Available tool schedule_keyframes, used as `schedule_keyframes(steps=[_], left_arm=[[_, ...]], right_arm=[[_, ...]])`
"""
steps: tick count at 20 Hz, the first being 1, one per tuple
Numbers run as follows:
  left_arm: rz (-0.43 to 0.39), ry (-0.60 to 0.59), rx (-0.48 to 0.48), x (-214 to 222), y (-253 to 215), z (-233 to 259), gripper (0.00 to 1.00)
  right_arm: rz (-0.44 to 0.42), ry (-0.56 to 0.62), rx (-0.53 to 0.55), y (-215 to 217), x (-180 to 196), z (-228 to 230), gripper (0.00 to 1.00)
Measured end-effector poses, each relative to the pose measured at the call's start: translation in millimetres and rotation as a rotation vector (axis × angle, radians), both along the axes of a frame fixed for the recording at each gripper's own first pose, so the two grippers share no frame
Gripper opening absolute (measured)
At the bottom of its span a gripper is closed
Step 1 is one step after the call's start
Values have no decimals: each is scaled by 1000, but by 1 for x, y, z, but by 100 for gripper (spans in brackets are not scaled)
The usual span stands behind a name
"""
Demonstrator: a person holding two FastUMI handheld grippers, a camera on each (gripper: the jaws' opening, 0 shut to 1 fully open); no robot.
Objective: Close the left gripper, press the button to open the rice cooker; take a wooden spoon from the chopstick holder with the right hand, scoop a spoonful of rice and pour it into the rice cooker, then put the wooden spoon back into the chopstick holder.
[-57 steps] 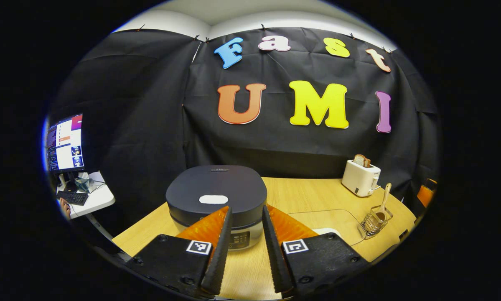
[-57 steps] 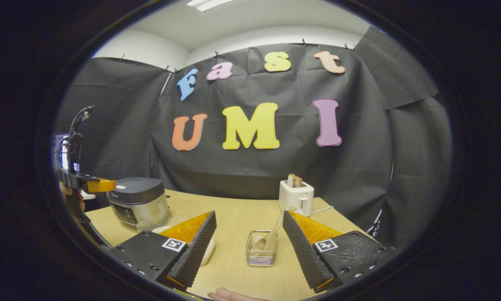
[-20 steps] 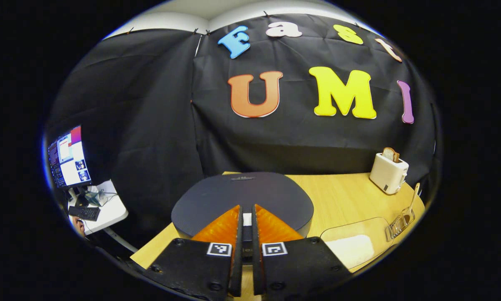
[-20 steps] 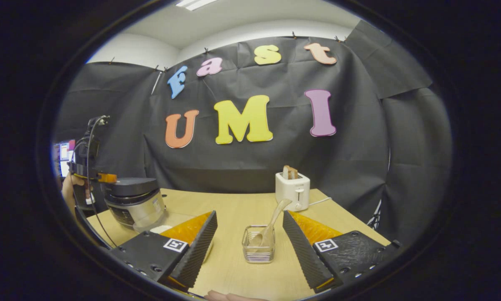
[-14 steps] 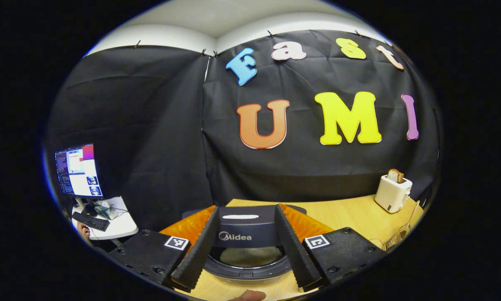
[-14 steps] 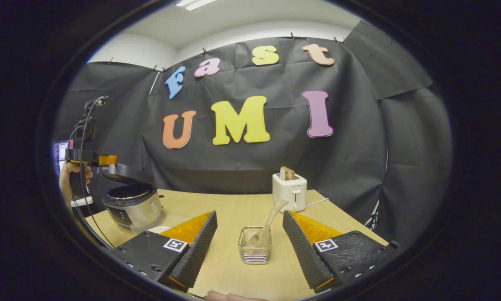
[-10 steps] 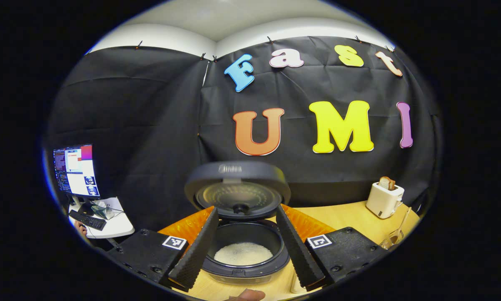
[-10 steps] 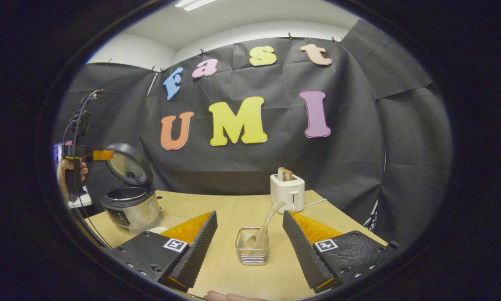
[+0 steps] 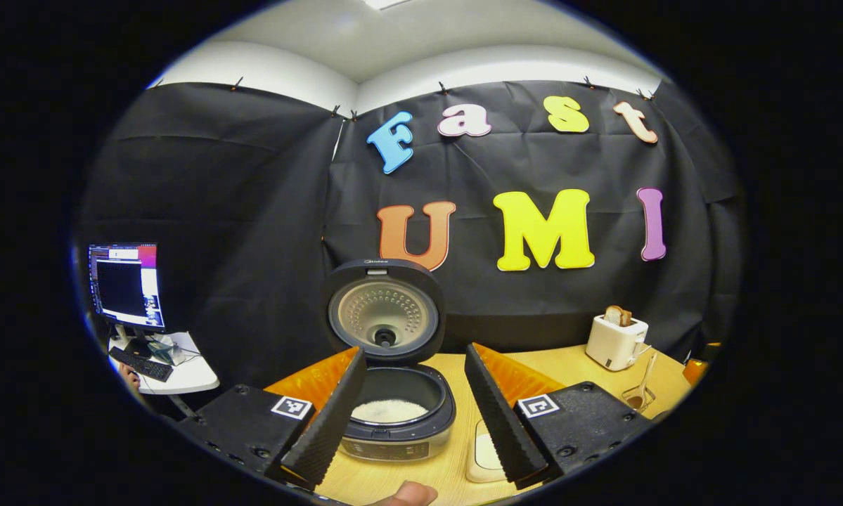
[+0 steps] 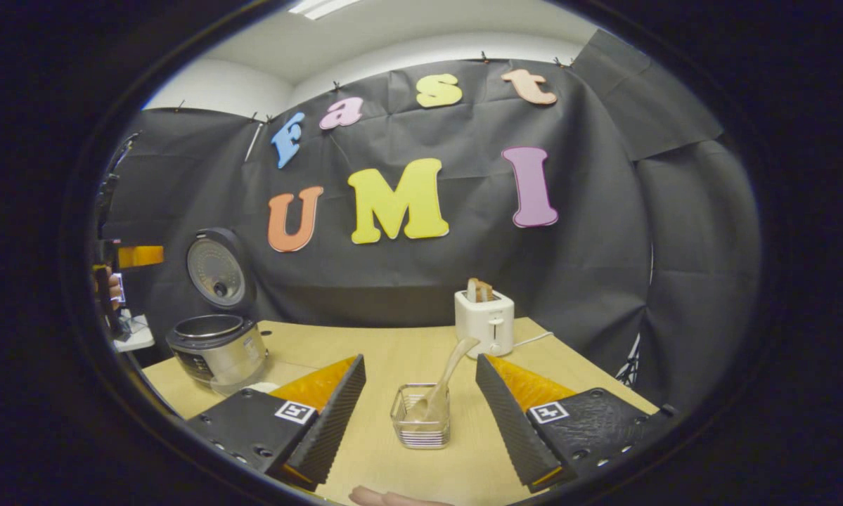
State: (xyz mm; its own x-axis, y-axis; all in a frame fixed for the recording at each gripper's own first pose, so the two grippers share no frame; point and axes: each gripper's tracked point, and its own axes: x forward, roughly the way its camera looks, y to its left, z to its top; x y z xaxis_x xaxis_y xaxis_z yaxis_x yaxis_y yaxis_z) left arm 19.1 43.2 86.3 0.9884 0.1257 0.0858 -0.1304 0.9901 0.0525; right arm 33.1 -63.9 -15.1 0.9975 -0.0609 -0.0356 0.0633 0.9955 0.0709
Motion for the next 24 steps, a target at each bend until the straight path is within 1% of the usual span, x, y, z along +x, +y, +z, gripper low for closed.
schedule_keyframes(steps=[2, 6, 7, 8, 10, 12, 13, 14, 15, 17, 18, 20, 21, 22, 24], left_arm=[[12, -27, 7, -11, -4, 0, 90], [-15, -41, 5, -32, -16, -13, 90], [-19, -47, 6, -36, -16, -15, 90], [-16, -58, 9, -38, -14, -14, 90], [-14, -78, 24, -44, -12, -14, 90], [-36, -63, 20, -45, -16, -23, 90], [-49, -58, 13, -44, -18, -27, 90], [-64, -56, 8, -43, -20, -28, 90], [-76, -52, 6, -42, -21, -32, 90], [-83, -32, 5, -39, -18, -37, 90], [-80, -34, 4, -37, -16, -38, 90], [-82, -20, -2, -34, -16, -42, 90], [-82, -15, -8, -33, -16, -43, 90], [-83, -12, -8, -33, -14, -44, 90], [-79, -14, -8, -33, -11, -44, 90]], right_arm=[[-24, 8, 15, -10, 11, -5, 94], [-25, 107, 81, -22, 32, -31, 96], [-20, 118, 80, -23, 36, -34, 92], [-26, 126, 75, -28, 40, -37, 96], [-42, 138, 50, -34, 45, -41, 96], [-45, 144, 34, -37, 48, -44, 96], [-44, 142, 29, -37, 50, -42, 92], [-48, 137, 28, -39, 52, -41, 96], [-51, 135, 28, -39, 55, -39, 92], [-44, 136, 32, -37, 62, -39, 92], [-38, 141, 31, -34, 67, -42, 96], [-26, 153, 44, -30, 80, -48, 96], [-21, 172, 51, -28, 90, -54, 92], [-13, 200, 59, -26, 99, -62, 96], [-18, 247, 68, -29, 122, -75, 96]])
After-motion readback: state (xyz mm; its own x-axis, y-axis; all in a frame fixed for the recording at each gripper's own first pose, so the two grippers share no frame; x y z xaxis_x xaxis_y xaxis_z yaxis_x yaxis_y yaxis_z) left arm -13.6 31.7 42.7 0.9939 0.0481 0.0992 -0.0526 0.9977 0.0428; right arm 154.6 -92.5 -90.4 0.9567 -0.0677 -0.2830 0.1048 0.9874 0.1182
